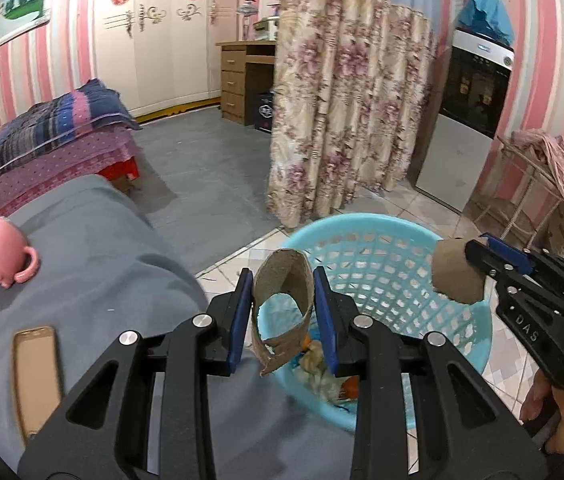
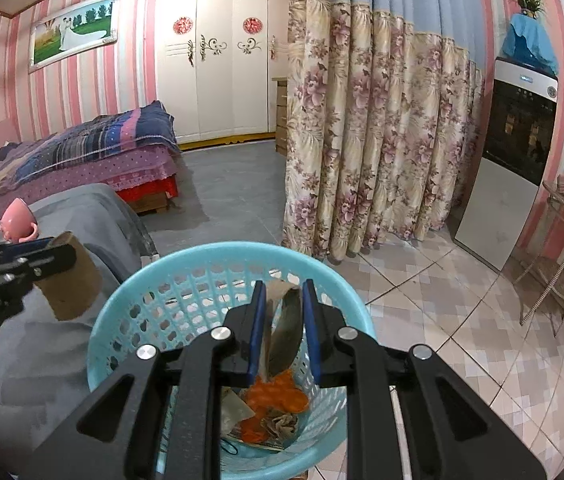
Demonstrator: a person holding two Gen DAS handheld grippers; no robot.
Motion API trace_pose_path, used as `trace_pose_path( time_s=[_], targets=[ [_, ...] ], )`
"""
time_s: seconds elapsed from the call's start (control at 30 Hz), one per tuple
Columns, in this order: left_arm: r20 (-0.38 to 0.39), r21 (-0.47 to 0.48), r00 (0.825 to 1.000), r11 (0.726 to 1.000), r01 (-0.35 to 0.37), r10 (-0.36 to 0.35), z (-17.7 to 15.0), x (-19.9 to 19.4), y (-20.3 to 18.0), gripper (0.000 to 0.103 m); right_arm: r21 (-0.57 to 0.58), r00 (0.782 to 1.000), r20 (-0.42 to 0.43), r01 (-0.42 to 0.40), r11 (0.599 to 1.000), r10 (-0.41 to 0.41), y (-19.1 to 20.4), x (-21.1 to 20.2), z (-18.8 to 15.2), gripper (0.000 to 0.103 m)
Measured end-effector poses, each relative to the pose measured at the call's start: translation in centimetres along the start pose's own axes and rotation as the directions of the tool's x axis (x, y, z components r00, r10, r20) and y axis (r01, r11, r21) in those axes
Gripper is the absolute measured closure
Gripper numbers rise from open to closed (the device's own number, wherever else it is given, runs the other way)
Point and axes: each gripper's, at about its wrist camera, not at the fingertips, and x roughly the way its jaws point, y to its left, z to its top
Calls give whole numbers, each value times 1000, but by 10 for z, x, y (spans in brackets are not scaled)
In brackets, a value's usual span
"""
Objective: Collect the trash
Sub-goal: 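Open the right tool to drop its tube while the left tool releases its tube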
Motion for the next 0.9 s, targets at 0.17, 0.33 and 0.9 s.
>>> trace_pose_path(
  time_s=[0.17, 0.33, 0.9],
  targets=[
    [3, 26, 1000, 1000, 17, -17, 0, 15, -18, 74, 8, 1000, -8, 7, 1000, -7, -8, 1, -3, 84],
    [4, 29, 1000, 1000, 12, -12, 0, 28, -23, 63, 13, 1000, -13, 14, 1000, -14, -9, 1, -5, 84],
    [45, -63, 989, 989, -136, 139, 2, -8, 48, 15, 18, 1000, -27, 1, 1000, 0, 10, 15, -3, 84]
  ],
)
